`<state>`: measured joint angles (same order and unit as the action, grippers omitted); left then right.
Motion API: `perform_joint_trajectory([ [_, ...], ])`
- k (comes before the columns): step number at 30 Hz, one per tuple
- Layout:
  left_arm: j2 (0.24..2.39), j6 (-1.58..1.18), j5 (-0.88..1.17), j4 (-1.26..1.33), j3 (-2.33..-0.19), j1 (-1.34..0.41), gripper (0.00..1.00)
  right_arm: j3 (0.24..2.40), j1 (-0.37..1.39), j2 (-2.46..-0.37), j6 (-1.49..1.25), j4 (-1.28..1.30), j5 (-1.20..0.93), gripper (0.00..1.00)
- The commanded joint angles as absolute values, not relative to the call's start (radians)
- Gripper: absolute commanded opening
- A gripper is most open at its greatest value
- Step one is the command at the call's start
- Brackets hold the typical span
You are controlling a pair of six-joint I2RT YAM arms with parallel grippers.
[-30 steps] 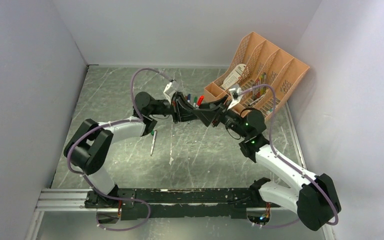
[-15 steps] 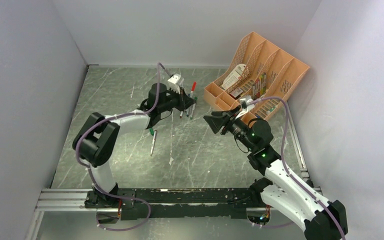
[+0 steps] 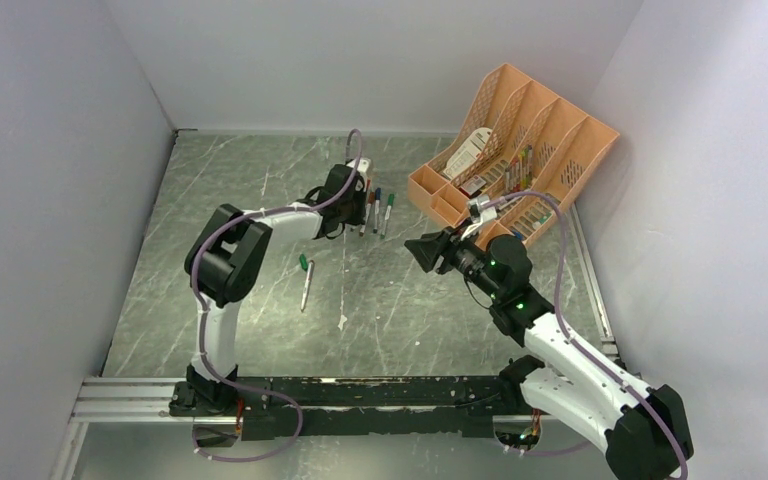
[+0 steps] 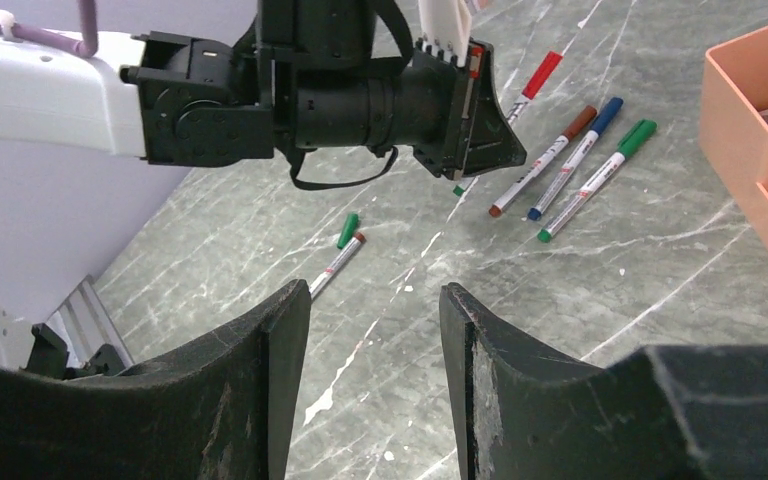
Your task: Insert the pens into the pen caps
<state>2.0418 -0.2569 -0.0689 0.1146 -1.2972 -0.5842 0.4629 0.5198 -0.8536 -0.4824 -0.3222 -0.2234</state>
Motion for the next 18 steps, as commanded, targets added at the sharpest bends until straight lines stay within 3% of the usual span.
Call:
perform_joint_trajectory([
  [1,2.087,-0.235,-0.086,0.035,-1.365,-0.583,0.12,0.453,0.516,-0.851,-0.481,-0.334,-0.236,0.50],
  [7,2.148,-0.232,-0.102,-0.036,-1.456,-0.580,0.26,0.443,0.517,-0.847,-0.480,-0.328,-0.242,0.50],
  [10,2.152,-0.235,-0.102,-0.050,-1.475,-0.573,0.41,0.443,0.517,-0.851,-0.482,-0.327,-0.247,0.50],
  [18,2.033,-0.237,-0.139,-0.056,-1.393,-0.557,0.48,0.440,0.517,-0.879,-0.489,-0.344,-0.266,0.51],
])
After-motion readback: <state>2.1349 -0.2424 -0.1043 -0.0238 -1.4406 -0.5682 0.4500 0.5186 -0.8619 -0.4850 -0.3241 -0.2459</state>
